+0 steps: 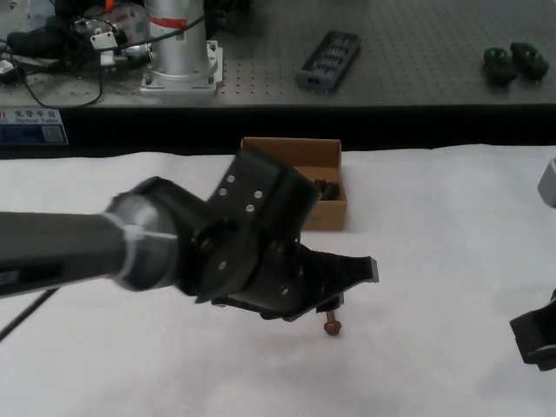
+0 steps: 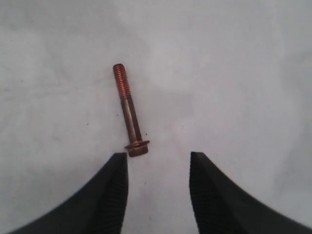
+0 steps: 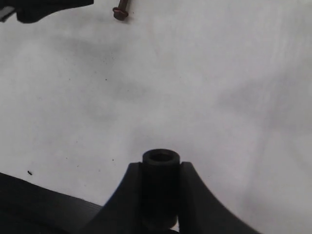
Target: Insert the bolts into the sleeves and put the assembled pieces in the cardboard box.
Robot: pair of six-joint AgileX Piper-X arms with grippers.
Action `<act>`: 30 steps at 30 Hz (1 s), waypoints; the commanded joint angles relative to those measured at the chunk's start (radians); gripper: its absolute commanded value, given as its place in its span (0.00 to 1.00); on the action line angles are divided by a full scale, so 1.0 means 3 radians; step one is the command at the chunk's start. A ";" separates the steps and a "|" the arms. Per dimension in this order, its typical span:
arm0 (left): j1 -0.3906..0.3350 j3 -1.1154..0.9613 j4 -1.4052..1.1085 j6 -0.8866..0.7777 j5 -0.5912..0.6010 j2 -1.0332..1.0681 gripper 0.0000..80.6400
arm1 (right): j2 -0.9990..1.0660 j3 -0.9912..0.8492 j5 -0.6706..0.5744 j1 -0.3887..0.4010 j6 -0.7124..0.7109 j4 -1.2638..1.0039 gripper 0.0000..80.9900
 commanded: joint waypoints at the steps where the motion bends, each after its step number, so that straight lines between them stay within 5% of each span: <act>1: -0.0012 -0.0171 0.0022 -0.0162 -0.0109 0.0161 0.38 | -0.0028 -0.0001 0.0000 -0.0016 -0.0026 0.0042 0.03; 30: -0.0012 -0.0338 -0.0243 -0.0162 0.0029 0.0707 0.38 | -0.0028 -0.0001 0.0000 -0.0016 -0.0176 0.0033 0.03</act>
